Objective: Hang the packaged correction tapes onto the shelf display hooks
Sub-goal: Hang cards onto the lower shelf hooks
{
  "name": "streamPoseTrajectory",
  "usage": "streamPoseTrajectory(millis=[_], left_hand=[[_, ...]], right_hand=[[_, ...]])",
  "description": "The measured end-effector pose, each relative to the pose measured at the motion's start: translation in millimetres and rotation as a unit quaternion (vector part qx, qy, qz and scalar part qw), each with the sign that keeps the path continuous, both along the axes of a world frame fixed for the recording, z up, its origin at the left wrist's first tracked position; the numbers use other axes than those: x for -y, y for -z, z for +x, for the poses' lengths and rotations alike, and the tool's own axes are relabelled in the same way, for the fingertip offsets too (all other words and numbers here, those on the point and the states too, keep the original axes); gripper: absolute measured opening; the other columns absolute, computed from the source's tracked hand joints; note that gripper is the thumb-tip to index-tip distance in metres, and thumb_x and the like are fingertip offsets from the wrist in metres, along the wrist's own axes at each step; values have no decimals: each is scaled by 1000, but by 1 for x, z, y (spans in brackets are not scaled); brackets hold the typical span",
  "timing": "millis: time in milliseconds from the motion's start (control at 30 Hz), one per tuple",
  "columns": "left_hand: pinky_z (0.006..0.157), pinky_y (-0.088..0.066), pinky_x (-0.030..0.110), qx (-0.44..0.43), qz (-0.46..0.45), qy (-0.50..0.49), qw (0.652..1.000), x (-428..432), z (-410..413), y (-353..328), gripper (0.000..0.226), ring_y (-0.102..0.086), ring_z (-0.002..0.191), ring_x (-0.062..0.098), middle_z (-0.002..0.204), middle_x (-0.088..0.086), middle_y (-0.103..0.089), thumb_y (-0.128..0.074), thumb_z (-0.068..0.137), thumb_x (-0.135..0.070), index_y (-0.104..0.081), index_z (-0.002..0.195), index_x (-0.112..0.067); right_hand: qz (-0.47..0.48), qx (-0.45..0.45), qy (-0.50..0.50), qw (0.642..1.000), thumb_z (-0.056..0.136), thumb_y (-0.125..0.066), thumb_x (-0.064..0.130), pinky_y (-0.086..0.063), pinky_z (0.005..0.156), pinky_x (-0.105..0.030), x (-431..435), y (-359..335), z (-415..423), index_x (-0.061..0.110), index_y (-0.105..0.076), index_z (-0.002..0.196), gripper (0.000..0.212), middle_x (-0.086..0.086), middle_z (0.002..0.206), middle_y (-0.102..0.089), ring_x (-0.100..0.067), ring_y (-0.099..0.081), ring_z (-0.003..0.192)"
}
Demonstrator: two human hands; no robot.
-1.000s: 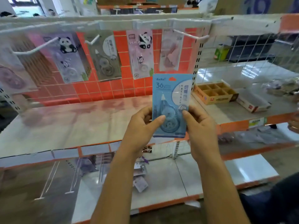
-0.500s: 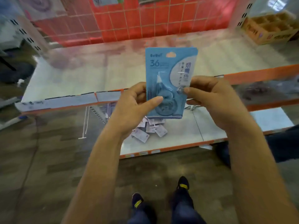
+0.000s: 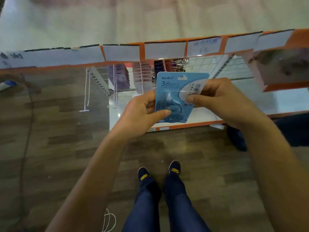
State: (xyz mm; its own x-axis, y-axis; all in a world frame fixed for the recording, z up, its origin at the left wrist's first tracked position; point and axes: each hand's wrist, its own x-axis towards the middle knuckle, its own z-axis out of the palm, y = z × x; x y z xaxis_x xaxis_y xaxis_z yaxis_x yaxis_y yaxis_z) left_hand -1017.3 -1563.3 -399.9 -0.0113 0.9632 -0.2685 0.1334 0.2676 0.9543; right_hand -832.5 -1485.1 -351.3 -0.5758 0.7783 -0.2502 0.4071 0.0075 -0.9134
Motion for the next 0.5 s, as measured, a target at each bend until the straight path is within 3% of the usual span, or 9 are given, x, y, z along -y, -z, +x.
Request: streamPoseTrajectory(millis=[200, 500], left_hand=[[93, -54, 41, -17, -32, -31, 999, -9, 0, 58, 36, -68, 102, 15, 107, -4, -70, -69, 84, 0, -63, 103, -30], [93, -54, 45, -46, -63, -69, 995, -16, -2, 138, 39, -66, 105, 22, 114, 7, -68, -70, 82, 0, -62, 116, -18]], right_hand=[[-45, -1, 44, 998, 85, -67, 8, -50, 67, -8, -11, 73, -3, 24, -69, 91, 17, 18, 81, -68, 8, -65, 75], [-105, -18, 111, 988, 81, -74, 17, -51, 71, -21, -15, 174, -11, 23, -71, 92, 12, 8, 89, -73, -5, -68, 86]])
